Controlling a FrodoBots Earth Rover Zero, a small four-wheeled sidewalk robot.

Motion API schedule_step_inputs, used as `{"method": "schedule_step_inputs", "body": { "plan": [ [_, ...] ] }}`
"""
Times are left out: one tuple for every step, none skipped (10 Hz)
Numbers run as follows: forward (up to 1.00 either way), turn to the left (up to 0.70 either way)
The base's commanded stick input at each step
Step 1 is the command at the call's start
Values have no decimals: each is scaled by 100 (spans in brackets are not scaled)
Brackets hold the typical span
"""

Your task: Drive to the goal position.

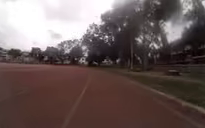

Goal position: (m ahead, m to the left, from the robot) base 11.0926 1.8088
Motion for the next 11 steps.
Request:
{"method": "schedule_step_inputs", "body": {
  "plan": [
    [85, 0],
    [85, 0],
    [85, 0],
    [85, 0],
    [85, 0],
    [85, 0],
    [85, 0],
    [85, 0],
    [85, 0],
    [85, 0],
    [85, 0]
  ]
}}
